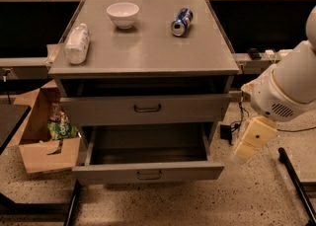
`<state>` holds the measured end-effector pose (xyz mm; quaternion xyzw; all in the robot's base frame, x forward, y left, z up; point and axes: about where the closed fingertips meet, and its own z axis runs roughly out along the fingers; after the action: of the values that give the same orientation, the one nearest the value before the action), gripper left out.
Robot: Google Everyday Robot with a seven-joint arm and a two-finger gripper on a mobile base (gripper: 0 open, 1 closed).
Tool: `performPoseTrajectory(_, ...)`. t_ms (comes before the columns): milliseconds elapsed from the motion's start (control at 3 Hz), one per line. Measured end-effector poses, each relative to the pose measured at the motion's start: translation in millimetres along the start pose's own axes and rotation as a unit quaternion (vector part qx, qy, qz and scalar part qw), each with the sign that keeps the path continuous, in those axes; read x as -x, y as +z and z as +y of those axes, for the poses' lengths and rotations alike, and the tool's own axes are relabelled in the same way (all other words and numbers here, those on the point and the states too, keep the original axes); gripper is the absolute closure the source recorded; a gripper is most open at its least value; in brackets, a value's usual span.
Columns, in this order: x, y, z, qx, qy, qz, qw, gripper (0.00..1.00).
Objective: Close middle drawer
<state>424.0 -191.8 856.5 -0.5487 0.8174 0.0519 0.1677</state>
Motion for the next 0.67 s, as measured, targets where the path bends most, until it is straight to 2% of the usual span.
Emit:
performPoseTrajectory(333, 0.0, 0.0, 0.0, 0.000, 0.000, 0.000, 1.0000, 0.00)
performPoseTrajectory(667, -10.5, 29.8, 0.6, 0.009, 0.005, 0.000, 0.9999, 0.00)
